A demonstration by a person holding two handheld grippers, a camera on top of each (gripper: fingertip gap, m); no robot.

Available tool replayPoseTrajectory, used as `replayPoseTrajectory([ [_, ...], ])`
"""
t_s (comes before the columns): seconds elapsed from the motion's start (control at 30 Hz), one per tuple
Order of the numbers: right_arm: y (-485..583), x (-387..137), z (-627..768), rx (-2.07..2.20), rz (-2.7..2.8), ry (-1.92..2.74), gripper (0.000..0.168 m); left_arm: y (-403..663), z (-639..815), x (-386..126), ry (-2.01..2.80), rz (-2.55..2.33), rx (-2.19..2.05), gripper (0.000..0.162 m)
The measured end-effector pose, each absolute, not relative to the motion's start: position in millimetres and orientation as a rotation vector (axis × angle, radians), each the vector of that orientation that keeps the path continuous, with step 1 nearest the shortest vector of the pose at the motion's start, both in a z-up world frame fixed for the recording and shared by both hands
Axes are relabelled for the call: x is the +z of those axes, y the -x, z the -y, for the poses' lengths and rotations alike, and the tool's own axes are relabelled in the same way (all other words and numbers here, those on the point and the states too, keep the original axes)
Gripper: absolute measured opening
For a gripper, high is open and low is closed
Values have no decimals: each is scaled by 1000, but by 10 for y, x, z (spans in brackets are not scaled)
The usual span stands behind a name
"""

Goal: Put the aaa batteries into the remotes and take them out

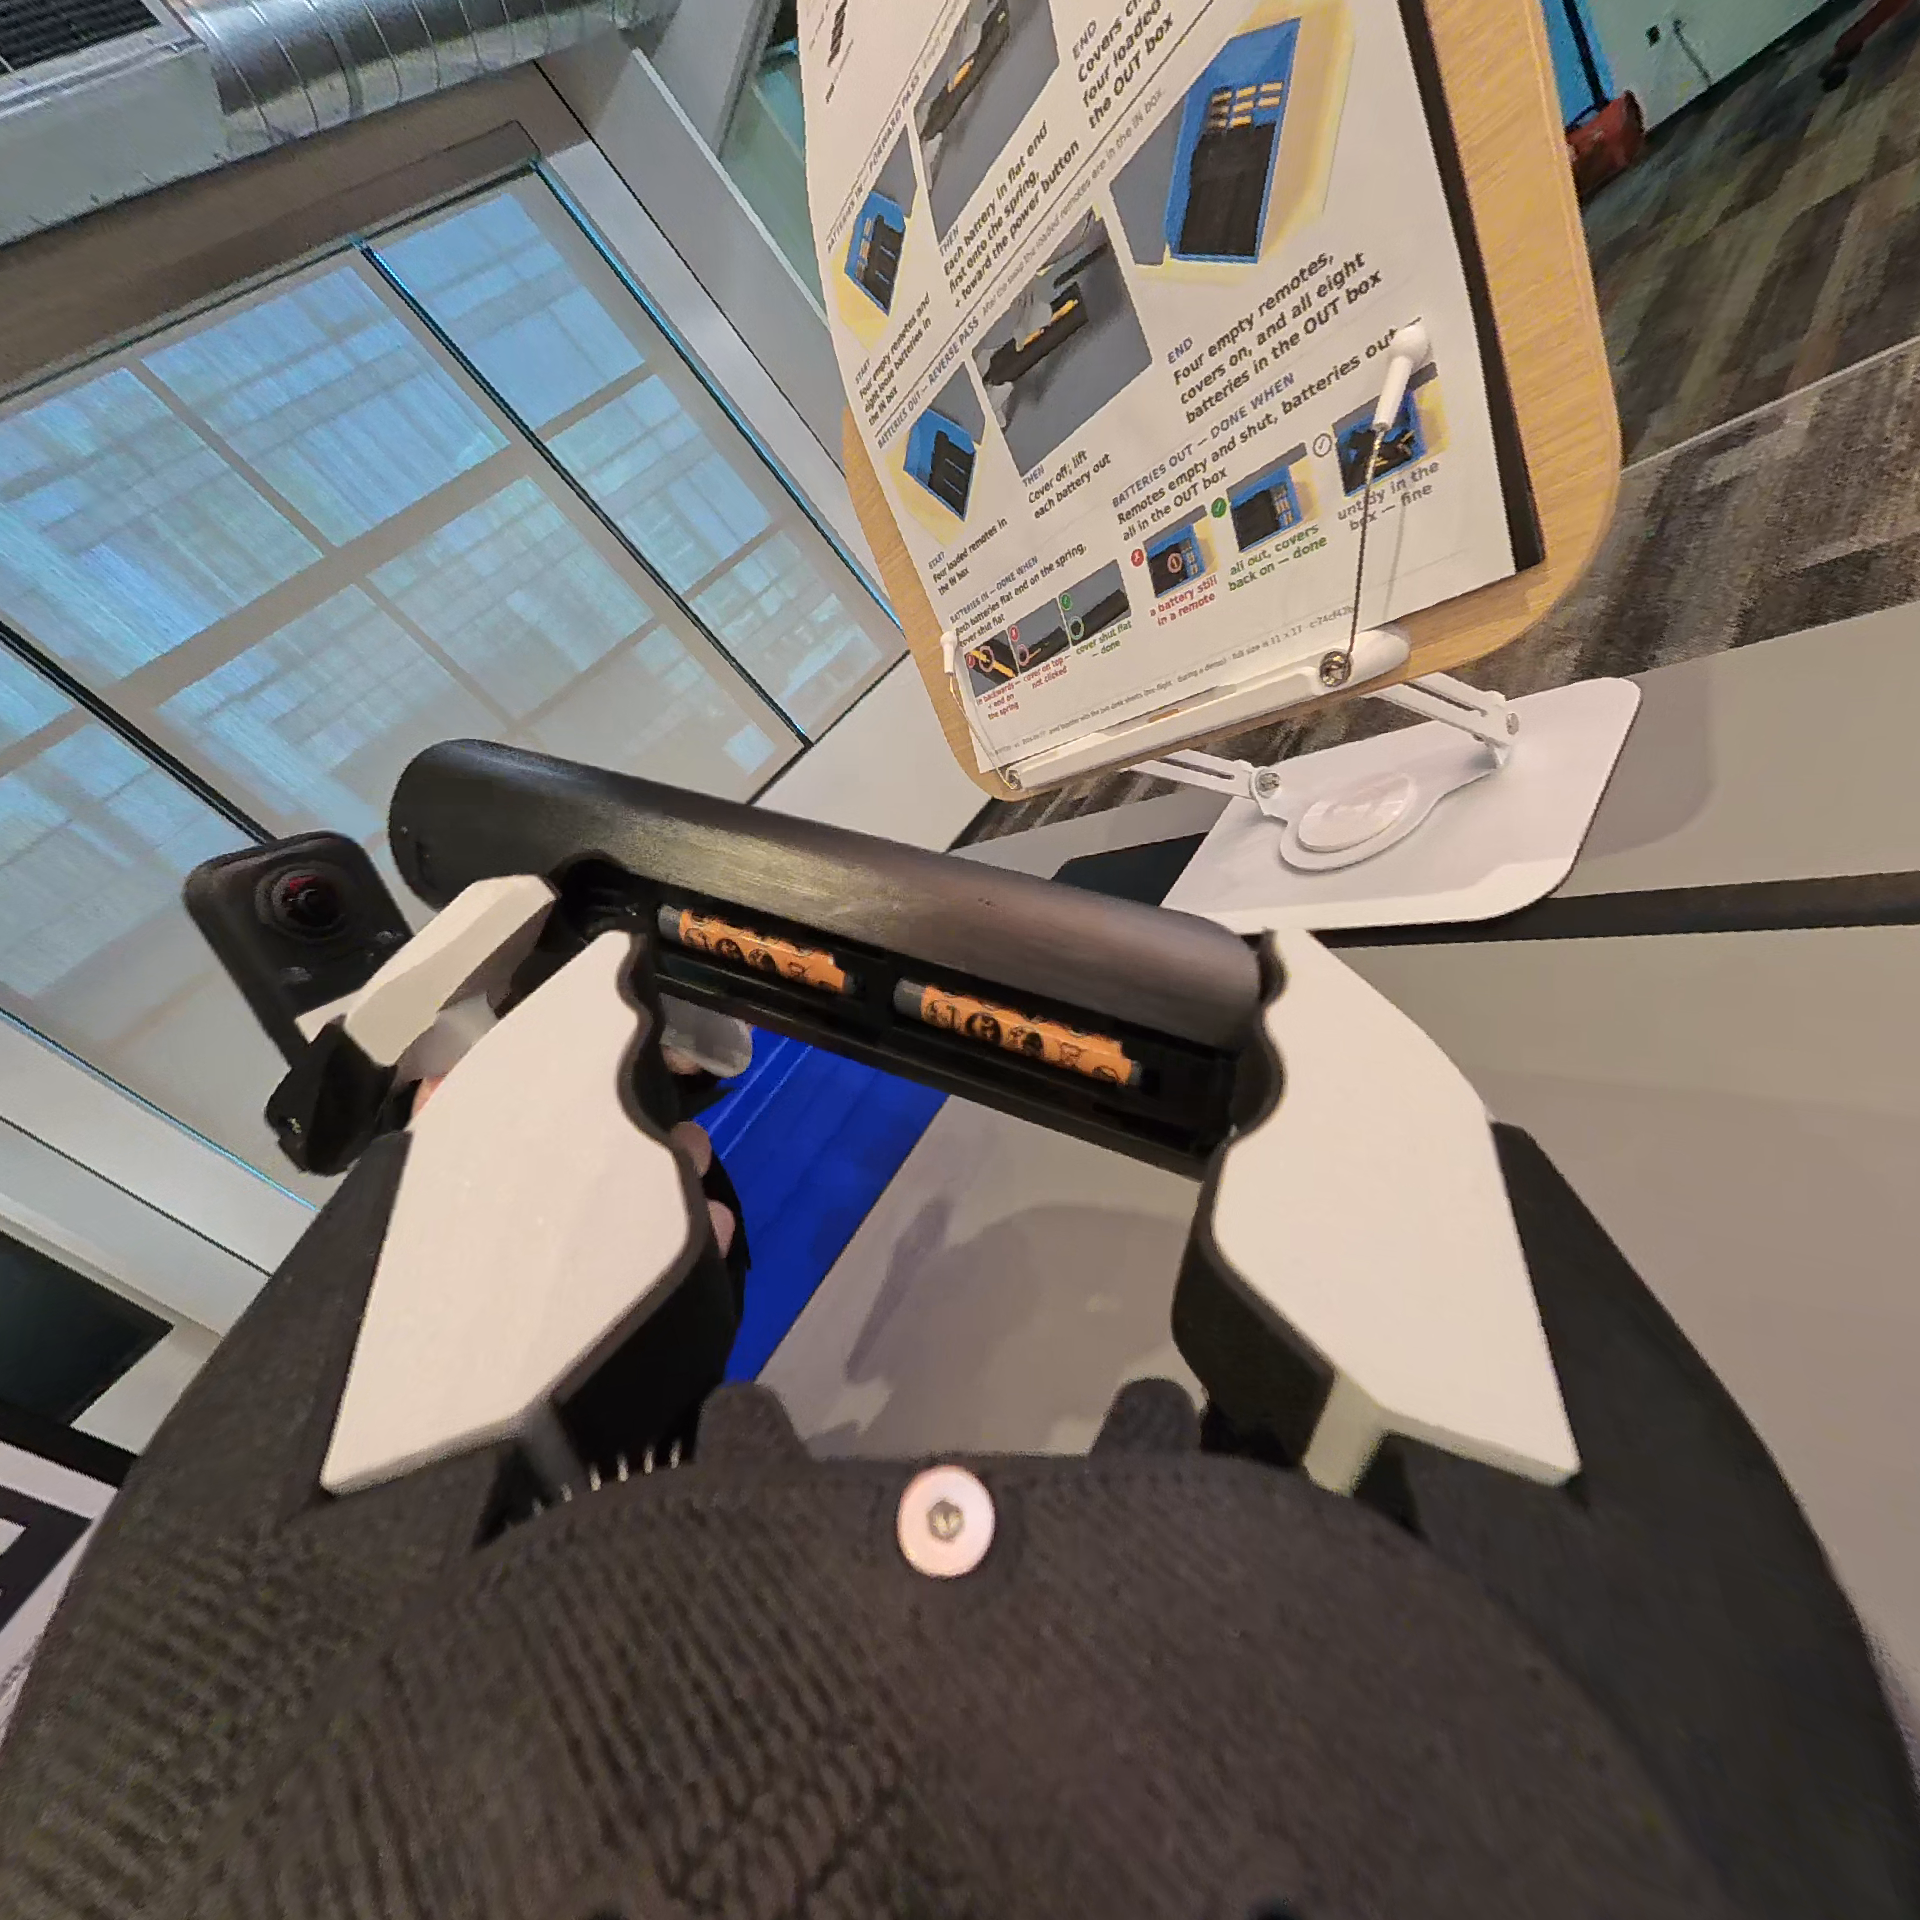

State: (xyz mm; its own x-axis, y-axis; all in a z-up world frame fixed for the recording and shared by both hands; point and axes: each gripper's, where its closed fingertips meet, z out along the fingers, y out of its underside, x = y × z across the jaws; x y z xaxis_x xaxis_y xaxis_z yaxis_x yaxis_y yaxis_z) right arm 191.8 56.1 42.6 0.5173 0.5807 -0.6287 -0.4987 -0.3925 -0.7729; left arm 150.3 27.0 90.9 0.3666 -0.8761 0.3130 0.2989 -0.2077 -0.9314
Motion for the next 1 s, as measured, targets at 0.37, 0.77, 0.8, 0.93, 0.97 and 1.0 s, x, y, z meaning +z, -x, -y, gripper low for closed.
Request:
replayPoseTrajectory([
  [0.37,-1683,408,-494,1433,162,1547,108,-1425,-400,877,1373,-431,-1494,24],
  [0.77,-1718,383,-496,1452,129,1546,94,-1538,-258,895,1334,-482,-1463,24],
  [0.8,-1714,392,-490,1455,132,1541,94,-1539,-248,904,1327,-488,-1454,24],
  [0.93,-1714,431,-465,1453,152,1528,94,-1545,-214,936,1313,-510,-1460,24],
  [0.97,-1704,441,-453,1448,167,1525,95,-1543,-205,950,1307,-512,-1456,24],
  [1.0,-1693,443,-440,1443,184,1526,96,-1540,-195,962,1303,-519,-1450,24],
])
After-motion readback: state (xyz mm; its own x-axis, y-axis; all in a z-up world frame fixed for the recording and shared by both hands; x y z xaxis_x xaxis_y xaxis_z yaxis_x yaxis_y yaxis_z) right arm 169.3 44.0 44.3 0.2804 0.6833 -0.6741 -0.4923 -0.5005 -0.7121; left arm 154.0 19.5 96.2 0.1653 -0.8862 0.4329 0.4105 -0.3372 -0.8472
